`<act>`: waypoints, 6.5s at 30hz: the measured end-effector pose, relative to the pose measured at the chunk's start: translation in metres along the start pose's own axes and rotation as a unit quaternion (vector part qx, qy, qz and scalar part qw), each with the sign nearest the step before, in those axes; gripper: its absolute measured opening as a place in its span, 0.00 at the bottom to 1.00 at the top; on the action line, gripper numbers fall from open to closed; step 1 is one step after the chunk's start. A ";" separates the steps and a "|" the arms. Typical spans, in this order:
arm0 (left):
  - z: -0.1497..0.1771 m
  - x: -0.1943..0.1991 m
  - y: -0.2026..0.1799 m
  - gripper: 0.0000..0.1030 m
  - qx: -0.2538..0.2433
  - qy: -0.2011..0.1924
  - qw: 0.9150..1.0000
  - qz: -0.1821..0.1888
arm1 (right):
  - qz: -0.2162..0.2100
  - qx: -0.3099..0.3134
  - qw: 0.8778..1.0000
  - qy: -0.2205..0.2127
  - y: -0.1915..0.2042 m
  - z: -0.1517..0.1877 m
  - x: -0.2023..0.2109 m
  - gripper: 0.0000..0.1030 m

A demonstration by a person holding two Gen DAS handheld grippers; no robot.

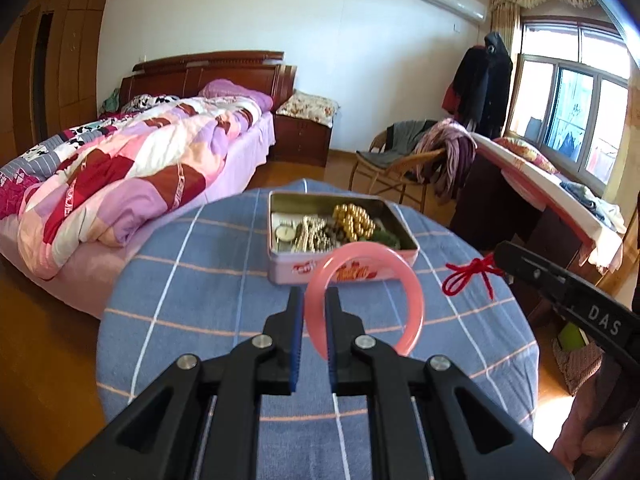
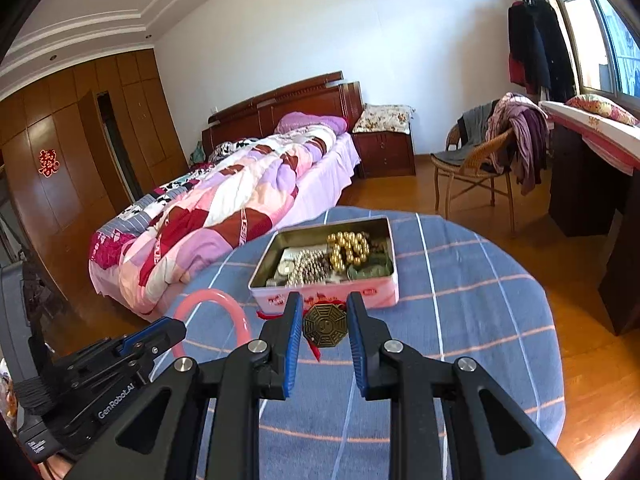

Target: Organize jewelry

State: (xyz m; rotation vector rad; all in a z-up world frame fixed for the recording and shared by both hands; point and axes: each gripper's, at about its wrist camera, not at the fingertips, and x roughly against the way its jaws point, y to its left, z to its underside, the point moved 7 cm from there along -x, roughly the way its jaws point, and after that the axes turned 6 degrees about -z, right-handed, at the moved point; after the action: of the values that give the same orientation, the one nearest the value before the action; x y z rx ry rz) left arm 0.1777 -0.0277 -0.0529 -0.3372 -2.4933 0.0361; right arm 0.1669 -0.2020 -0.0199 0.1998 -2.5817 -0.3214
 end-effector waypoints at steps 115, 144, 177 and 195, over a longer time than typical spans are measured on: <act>-0.001 -0.038 -0.021 1.00 -0.024 0.028 0.991 -0.131 | 0.096 -0.087 0.989 0.072 -0.045 0.019 -0.050 0.66; -0.031 0.124 -0.007 1.00 0.005 -0.162 0.974 -0.159 | 0.116 0.026 0.978 -0.173 0.048 -0.035 0.146 0.83; -0.036 0.135 -0.020 1.00 -0.023 -0.200 0.963 -0.177 | 0.117 0.013 0.975 -0.187 0.045 -0.032 0.150 0.84; -0.035 0.137 -0.019 1.00 -0.022 -0.195 0.966 -0.170 | 0.115 0.011 0.976 -0.184 0.046 -0.032 0.149 0.85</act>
State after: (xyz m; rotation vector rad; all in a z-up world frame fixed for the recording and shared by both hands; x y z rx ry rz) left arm 0.0870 -0.0140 0.0566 0.0967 -2.9127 -0.1030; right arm 0.0528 -0.1937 0.0913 -0.1678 -2.9379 -0.2625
